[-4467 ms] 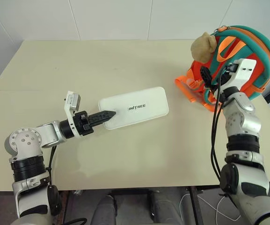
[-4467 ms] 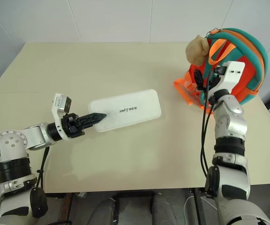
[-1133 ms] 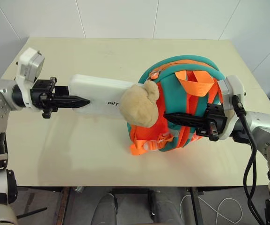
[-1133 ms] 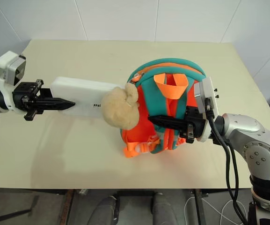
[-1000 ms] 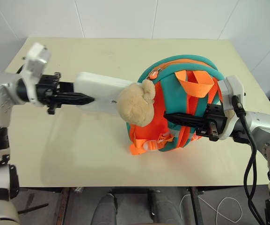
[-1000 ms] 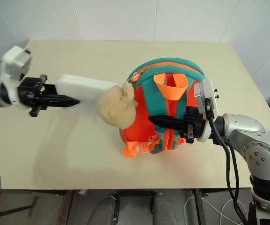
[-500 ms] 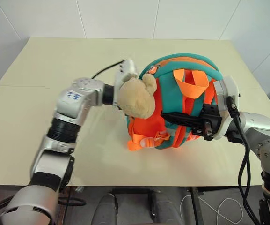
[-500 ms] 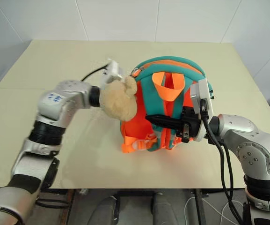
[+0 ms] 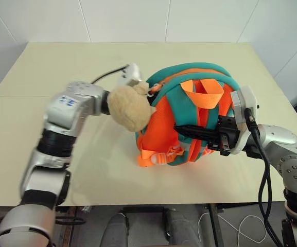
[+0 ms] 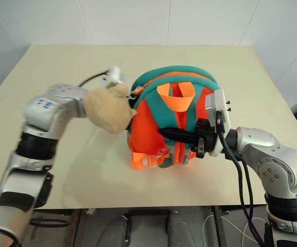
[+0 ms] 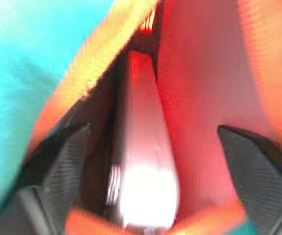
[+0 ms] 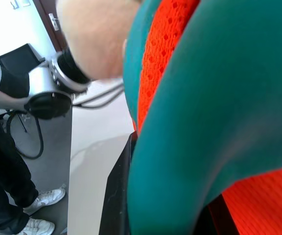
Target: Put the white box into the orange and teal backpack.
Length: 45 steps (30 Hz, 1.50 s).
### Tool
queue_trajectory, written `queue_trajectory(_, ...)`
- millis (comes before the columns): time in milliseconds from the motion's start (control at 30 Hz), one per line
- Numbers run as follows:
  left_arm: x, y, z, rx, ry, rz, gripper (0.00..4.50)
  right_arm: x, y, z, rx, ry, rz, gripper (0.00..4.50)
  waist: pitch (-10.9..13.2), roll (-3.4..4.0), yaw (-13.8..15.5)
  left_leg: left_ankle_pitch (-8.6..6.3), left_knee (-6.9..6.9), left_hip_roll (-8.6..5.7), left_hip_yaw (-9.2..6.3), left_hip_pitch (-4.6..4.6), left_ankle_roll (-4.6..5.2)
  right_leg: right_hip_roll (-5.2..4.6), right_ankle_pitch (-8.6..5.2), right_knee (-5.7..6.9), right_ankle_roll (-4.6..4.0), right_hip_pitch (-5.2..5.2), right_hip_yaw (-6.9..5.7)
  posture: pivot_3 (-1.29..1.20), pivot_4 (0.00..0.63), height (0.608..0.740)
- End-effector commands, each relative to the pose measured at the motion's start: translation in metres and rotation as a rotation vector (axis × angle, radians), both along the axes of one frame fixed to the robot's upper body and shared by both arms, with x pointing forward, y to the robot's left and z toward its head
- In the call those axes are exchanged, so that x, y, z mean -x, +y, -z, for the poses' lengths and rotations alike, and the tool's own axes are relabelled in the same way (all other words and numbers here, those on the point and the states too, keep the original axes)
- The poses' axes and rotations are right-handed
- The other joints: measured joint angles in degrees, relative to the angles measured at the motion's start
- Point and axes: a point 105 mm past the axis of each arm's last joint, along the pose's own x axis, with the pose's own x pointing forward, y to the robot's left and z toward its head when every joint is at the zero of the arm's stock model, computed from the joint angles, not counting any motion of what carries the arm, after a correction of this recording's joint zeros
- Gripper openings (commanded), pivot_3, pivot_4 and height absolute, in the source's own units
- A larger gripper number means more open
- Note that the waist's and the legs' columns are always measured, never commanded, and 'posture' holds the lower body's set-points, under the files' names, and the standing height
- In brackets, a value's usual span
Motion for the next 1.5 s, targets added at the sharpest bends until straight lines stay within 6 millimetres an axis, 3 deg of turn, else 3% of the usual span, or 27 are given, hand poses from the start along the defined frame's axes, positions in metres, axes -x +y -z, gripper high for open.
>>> queue_trajectory(33,0.013,0.017,-0.016,0.012,-0.049,0.019,4.49,0.004,0.000,-0.010,-0.021,-0.059,-0.002,0.00,0.0,0.00,0.2,0.00,0.01,0.00,0.00,0.00,0.00,-0.01,0.00,0.00,0.00,0.01,-0.01,0.00,0.150,0.740)
queue_trajectory(100,0.016,0.025,-0.018,0.011,-0.056,0.013,4.49,0.004,0.000,-0.010,-0.021,-0.058,-0.003,0.00,0.0,0.00,0.7,0.00,0.07,-0.03,0.00,0.01,0.00,-0.02,0.01,-0.01,0.02,0.05,-0.01,0.00,0.150,0.740)
queue_trajectory(200,0.040,0.035,-0.030,0.074,-0.100,0.082,4.49,0.002,0.000,-0.010,-0.022,-0.055,-0.008,0.00,0.0,0.00,0.9,0.00,0.12,-0.04,0.01,-0.01,0.00,-0.04,0.02,-0.09,0.03,0.10,0.00,0.00,0.150,0.740)
queue_trajectory(567,0.078,0.013,-0.034,0.173,-0.062,0.226,4.49,-0.002,0.002,-0.009,-0.019,-0.064,-0.016,0.00,0.0,-0.01,0.6,0.00,0.11,-0.03,-0.04,0.01,0.00,-0.03,0.03,-0.05,0.05,0.12,-0.04,0.00,0.150,0.740)
queue_trajectory(900,0.074,-0.007,-0.029,0.184,-0.060,0.204,4.49,-0.002,0.003,-0.007,-0.019,-0.069,-0.007,0.00,0.0,-0.01,0.8,0.01,0.18,-0.04,-0.05,0.03,0.00,-0.04,0.04,-0.02,0.05,0.15,-0.03,0.00,0.150,0.740)
queue_trajectory(1000,0.075,-0.002,-0.031,0.187,-0.048,0.198,3.89,-0.001,0.003,-0.006,-0.018,-0.066,-0.003,0.00,0.0,-0.01,0.8,0.01,0.16,-0.04,-0.04,0.04,0.00,-0.03,0.04,-0.02,0.05,0.14,-0.02,0.00,0.150,0.740)
queue_trajectory(1333,0.065,0.013,-0.045,0.192,-0.056,0.119,1.09,0.005,0.001,-0.001,-0.031,-0.062,-0.010,0.00,0.0,-0.01,0.8,0.01,0.16,-0.04,-0.04,0.04,0.00,-0.03,0.03,-0.03,0.04,0.14,-0.03,0.00,0.150,0.740)
queue_trajectory(1400,0.056,0.020,-0.050,0.196,-0.063,0.070,0.72,0.007,0.001,0.001,-0.038,-0.058,-0.013,0.00,0.0,-0.01,0.8,0.01,0.16,-0.04,-0.04,0.04,0.00,-0.02,0.03,-0.03,0.04,0.14,-0.02,0.00,0.150,0.740)
queue_trajectory(1500,0.043,0.031,-0.055,0.204,-0.065,0.007,0.57,0.010,0.001,0.004,-0.043,-0.053,-0.017,0.00,0.0,-0.01,0.8,0.01,0.15,-0.04,-0.04,0.04,0.00,-0.02,0.03,-0.04,0.04,0.14,-0.03,0.00,0.150,0.740)
